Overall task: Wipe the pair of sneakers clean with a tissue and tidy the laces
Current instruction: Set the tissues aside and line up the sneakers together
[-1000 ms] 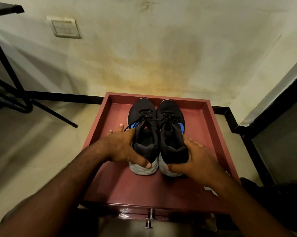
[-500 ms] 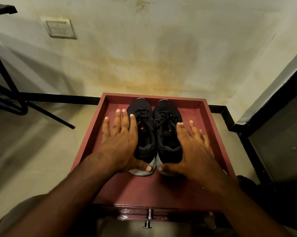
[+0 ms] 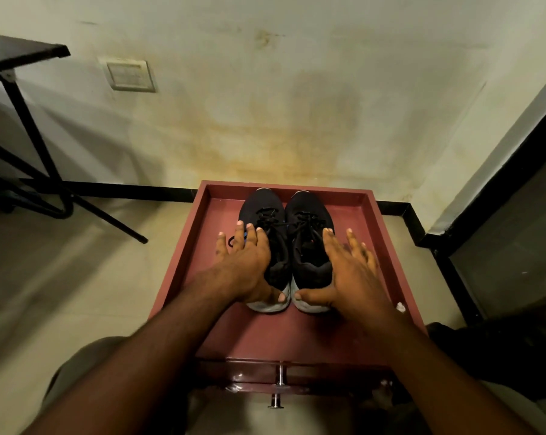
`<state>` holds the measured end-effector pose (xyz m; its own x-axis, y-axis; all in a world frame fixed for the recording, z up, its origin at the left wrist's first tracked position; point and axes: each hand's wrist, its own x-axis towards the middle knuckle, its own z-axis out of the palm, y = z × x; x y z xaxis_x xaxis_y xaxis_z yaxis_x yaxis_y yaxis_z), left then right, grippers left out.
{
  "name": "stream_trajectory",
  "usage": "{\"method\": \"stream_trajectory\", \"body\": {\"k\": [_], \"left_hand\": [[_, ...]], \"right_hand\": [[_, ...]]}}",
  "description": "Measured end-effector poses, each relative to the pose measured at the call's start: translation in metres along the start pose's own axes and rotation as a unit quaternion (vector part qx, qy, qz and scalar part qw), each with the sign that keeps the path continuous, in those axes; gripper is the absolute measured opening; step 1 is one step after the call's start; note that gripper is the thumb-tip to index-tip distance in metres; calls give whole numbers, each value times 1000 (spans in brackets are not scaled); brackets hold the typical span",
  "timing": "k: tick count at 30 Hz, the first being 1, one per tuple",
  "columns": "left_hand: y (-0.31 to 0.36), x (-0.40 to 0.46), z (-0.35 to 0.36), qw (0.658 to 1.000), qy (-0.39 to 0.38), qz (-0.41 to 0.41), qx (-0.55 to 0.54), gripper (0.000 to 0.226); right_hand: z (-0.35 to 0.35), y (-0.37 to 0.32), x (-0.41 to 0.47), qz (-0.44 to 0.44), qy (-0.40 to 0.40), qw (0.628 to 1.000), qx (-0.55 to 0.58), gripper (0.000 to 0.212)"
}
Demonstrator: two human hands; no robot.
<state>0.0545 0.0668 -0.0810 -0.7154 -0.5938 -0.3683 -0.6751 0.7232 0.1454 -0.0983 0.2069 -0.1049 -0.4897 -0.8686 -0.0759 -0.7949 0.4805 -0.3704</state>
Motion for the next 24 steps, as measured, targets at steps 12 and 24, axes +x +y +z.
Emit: {"method": "stream_trajectory", "body": {"k": [12, 24], "left_hand": [[-28, -17, 26, 975, 150, 71, -146, 120], [-11, -6, 17, 981, 159, 83, -77, 102]], "right_hand": [[-6, -5, -35, -10, 53, 996, 70, 126], [13, 6, -2, -38, 42, 998, 40, 112]]}}
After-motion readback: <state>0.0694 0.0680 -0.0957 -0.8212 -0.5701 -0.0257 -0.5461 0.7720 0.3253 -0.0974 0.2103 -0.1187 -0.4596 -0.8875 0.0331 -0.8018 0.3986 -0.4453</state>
